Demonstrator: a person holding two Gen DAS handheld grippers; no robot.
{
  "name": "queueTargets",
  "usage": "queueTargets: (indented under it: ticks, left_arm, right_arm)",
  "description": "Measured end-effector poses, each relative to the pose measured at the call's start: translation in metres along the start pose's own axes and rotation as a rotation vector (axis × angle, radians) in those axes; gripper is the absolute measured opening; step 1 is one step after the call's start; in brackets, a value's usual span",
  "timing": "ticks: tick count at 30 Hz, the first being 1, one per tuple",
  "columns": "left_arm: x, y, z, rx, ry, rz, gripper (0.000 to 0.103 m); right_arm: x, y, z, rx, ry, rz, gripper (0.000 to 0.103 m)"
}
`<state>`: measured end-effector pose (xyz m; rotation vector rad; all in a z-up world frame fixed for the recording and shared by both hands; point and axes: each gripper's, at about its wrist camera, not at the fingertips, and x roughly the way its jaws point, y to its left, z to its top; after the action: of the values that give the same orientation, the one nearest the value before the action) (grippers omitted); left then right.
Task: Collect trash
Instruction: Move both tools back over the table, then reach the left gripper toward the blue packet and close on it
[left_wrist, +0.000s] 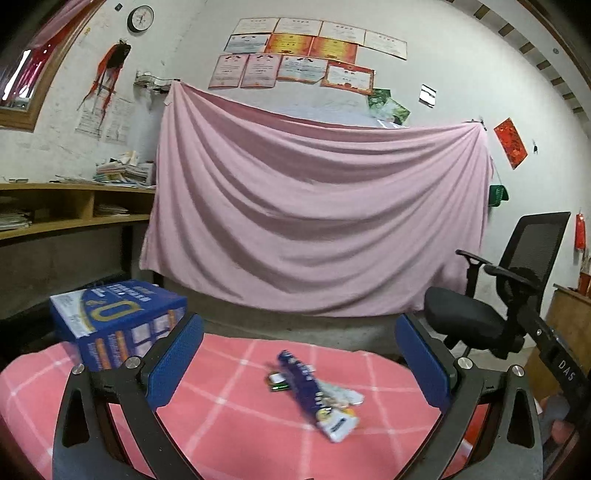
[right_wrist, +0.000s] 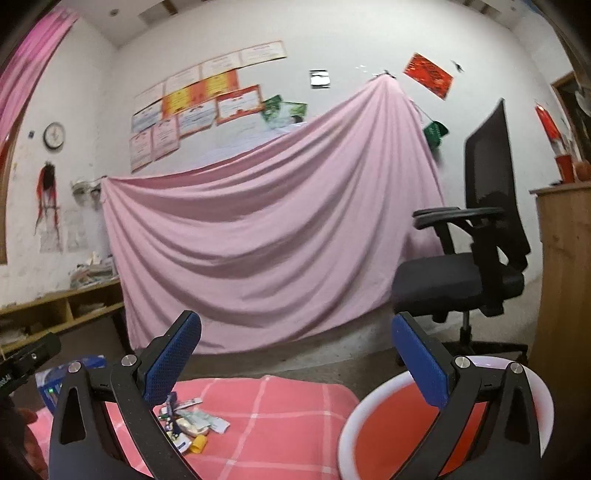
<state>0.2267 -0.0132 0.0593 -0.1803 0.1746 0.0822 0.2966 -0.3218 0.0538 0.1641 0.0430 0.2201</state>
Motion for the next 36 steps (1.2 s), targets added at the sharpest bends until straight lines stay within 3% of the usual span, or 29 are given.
queueTargets:
  ticks: [7, 13, 23, 28, 33, 36]
  left_arm:
    - [0.002, 0.019, -0.008, 0.02, -0.002, 0.03, 0.101]
    - [0.015, 0.024, -0.017, 0.063, 0.021, 0.04, 0.101]
    - [0.074, 0.026, -0.035, 0.09, 0.249, 0.026, 0.101]
    - [0.102, 0.021, -0.045, 0.082, 0.374, 0.009, 0.101]
    - [0.128, 0.009, -0.058, 0.099, 0.496, -0.034, 0.1]
    - [0.139, 0.002, -0.065, 0.1, 0.559, -0.073, 0.084]
  right_arm:
    - [0.006, 0.042, -0.015, -0.135, -0.001, 0.061, 0.103]
    - [0.022, 0.069, -0.03, -0.241, 0.061, 0.098, 0.103]
    - [0.064, 0.052, -0.044, -0.141, 0.298, 0.128, 0.103]
    - [0.085, 0.043, -0.051, -0.096, 0.393, 0.098, 0.103]
    - [0.098, 0.037, -0.057, -0.059, 0.474, 0.087, 0.091]
    - [0.104, 0.035, -0.062, -0.054, 0.523, 0.085, 0.087]
